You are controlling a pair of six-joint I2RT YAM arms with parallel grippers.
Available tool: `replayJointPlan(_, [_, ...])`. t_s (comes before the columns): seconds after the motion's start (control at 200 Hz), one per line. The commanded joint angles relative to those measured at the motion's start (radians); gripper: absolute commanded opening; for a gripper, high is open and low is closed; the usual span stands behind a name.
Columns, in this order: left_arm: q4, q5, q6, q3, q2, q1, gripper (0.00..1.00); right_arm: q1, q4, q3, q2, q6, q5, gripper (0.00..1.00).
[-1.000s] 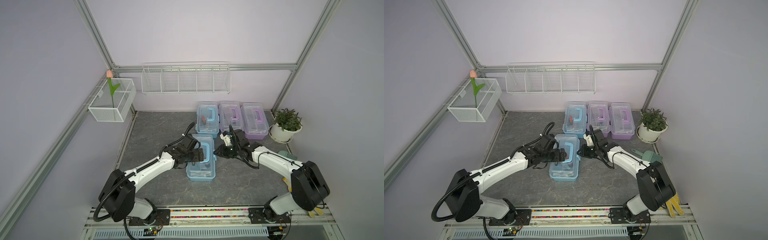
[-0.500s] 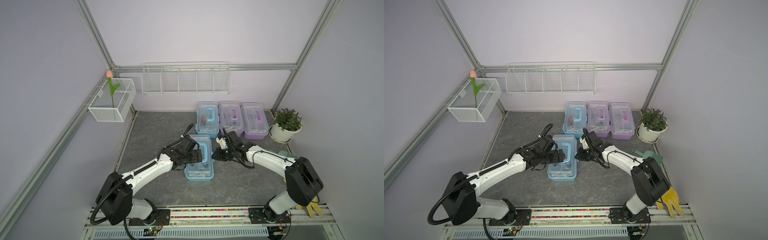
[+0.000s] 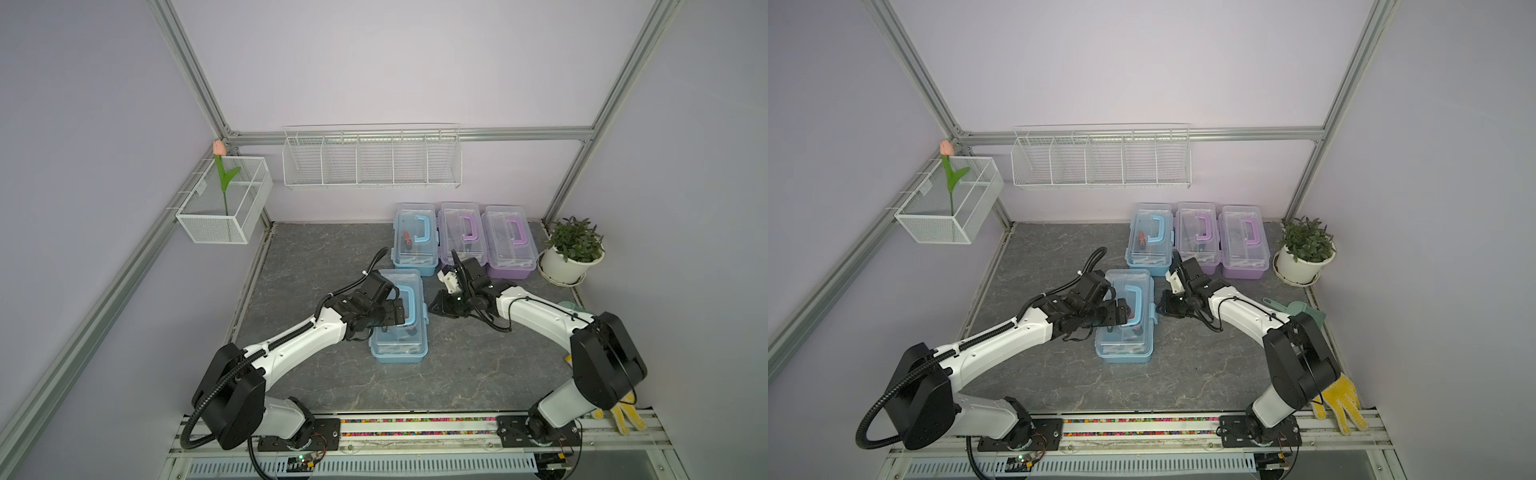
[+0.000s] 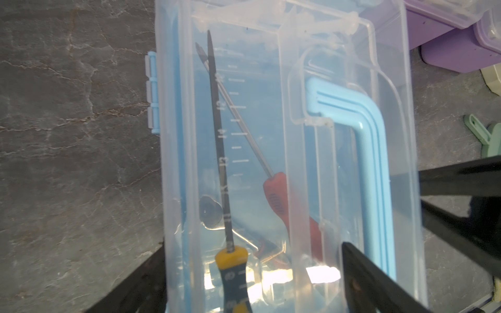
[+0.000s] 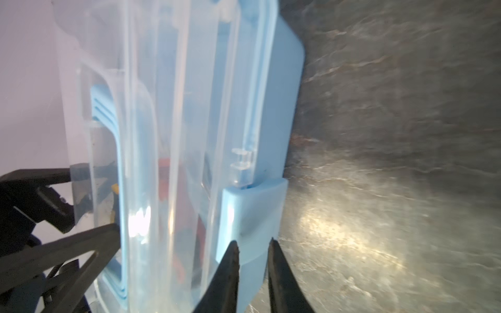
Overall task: Close toolboxes
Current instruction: Fasten the toolbox latch on the toolbox.
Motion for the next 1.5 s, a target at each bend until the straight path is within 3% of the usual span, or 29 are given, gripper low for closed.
replayJointPlan(0.0, [-0.073,-0.028,0.003,0.01,0.012,-0.01,0.94,-0.029,-0.115,0.031,-0.041,-0.085,0.086,0.23])
replayJointPlan(0.155, [-0.081,-0.031,0.008,0.025,0.028,-0.01,0.94,0.006,-0.116,0.038,0.013,-0.146,0.152,0.22])
replayJointPlan(0.395, [-0.087,-0.025,0.021,0.05,0.044,-0.009,0.91,0.095,-0.084,0.142,0.172,-0.162,0.097,0.21])
replayJointPlan(0.625, [-0.051,0.014,0.021,0.052,0.076,-0.01,0.89,0.143,0.115,0.137,0.163,-0.056,-0.118,0.2])
replayJointPlan(1.214, [-0.037,0.023,0.02,0.046,0.057,-0.011,0.85,0.175,0.253,0.14,0.225,0.016,-0.235,0.2])
replayJointPlan(1.494, [-0.005,0.039,0.015,0.032,0.067,-0.011,0.85,0.187,0.213,0.164,0.259,0.006,-0.206,0.21])
